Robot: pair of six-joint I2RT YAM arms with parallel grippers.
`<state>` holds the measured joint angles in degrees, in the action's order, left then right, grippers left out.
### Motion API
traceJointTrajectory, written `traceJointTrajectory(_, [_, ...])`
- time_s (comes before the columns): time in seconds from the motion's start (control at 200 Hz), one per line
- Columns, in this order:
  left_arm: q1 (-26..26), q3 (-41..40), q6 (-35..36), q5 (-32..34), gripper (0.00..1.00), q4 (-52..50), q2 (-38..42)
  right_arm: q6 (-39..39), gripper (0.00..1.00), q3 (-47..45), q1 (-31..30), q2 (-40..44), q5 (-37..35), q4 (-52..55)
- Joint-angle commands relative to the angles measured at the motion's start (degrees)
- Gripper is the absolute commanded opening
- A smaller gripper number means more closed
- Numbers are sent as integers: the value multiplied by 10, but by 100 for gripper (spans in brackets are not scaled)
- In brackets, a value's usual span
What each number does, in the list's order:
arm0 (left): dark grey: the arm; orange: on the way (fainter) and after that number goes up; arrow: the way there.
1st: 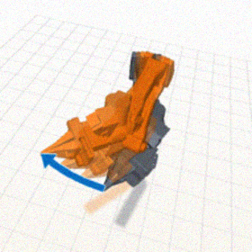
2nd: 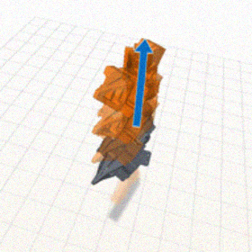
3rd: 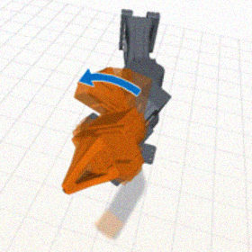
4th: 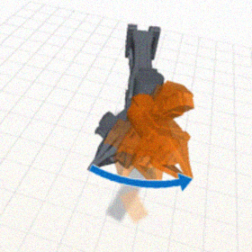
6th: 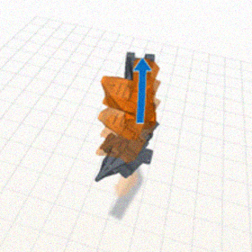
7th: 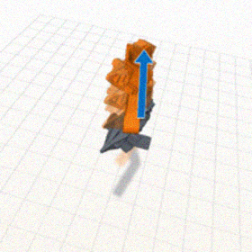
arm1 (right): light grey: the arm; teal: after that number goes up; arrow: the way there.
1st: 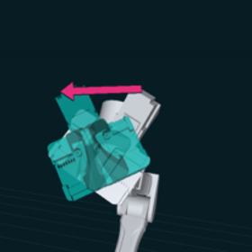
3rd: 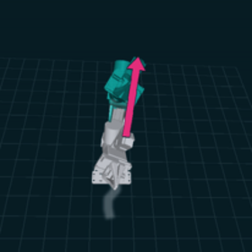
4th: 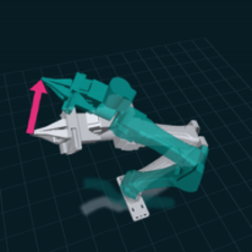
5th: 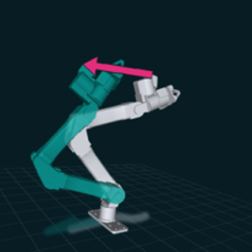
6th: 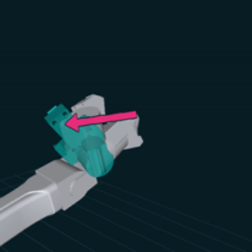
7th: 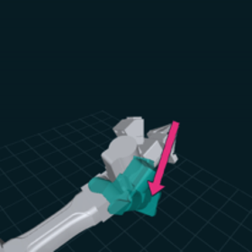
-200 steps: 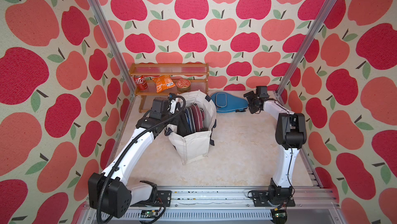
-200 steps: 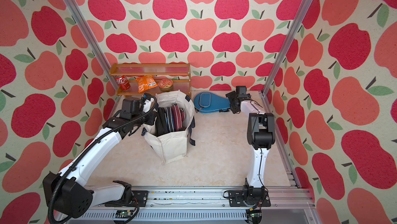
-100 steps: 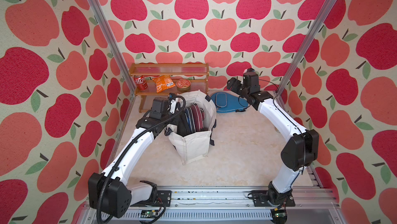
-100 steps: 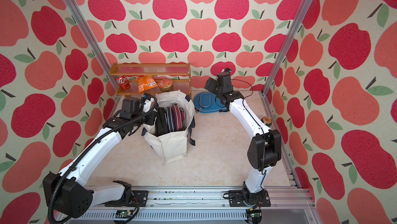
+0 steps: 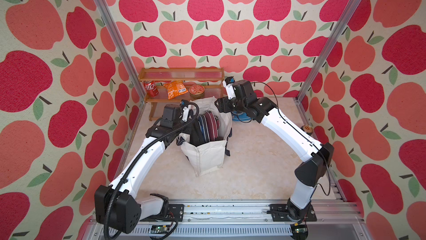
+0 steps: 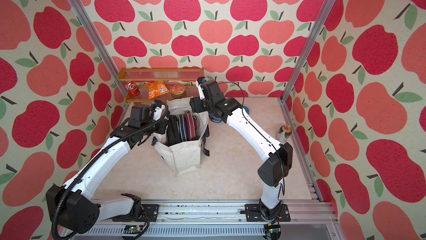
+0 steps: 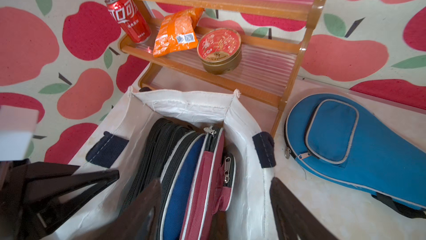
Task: Remove the ping pong set from the canvas bag
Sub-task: Pick up the ping pong set from the canvas bag.
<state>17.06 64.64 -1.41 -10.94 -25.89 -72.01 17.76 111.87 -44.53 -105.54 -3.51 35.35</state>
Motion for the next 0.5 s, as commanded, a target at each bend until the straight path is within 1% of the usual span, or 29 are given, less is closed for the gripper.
traceJointTrajectory(0.0, [-3, 7, 11, -10, 0, 23, 1, -19, 76, 43, -12, -42, 35, 83])
traceJointTrajectory(0.12, [-4, 7, 11, -10, 0, 22, 1, -19, 76, 73, -15, -77, 56, 107])
traceJointTrajectory(0.3, [-4, 7, 11, -9, 0, 23, 1, -23, 75, 120, -18, -130, 64, 152])
traceJointTrajectory(0.495, [-4, 7, 13, -8, 0, 23, 2, -21, 69, 133, -18, -164, 48, 164])
